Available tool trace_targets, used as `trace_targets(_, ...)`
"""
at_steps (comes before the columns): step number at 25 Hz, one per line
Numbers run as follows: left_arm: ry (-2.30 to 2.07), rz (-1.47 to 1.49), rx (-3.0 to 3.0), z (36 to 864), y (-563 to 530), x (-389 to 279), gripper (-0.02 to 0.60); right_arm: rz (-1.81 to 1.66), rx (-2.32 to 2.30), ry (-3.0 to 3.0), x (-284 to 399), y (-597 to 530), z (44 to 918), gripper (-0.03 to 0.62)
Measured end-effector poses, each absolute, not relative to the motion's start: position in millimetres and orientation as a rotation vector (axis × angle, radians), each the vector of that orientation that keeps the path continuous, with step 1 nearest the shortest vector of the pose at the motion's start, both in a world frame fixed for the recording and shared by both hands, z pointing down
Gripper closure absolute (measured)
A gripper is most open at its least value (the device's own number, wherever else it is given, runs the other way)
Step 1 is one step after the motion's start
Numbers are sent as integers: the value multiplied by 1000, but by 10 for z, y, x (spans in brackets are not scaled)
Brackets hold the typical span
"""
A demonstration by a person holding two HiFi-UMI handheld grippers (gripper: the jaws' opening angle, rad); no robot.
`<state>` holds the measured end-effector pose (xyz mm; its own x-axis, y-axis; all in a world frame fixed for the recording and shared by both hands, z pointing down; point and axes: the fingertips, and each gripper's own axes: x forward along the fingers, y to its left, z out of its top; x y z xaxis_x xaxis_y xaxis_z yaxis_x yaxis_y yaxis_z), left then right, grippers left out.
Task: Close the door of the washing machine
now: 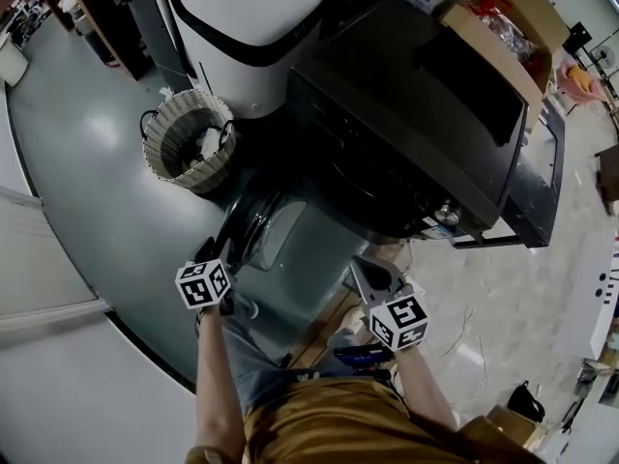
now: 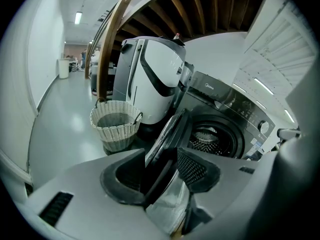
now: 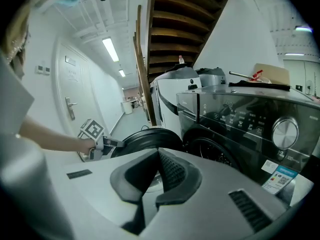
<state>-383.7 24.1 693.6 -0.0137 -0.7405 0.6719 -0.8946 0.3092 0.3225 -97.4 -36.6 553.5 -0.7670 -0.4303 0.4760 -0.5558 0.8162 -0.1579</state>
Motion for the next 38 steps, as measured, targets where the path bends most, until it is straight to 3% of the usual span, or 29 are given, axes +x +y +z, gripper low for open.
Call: trace_targets(38, -1724, 330, 1449, 6924, 177, -2618, 407, 435, 784, -2596, 220, -406, 5399, 582)
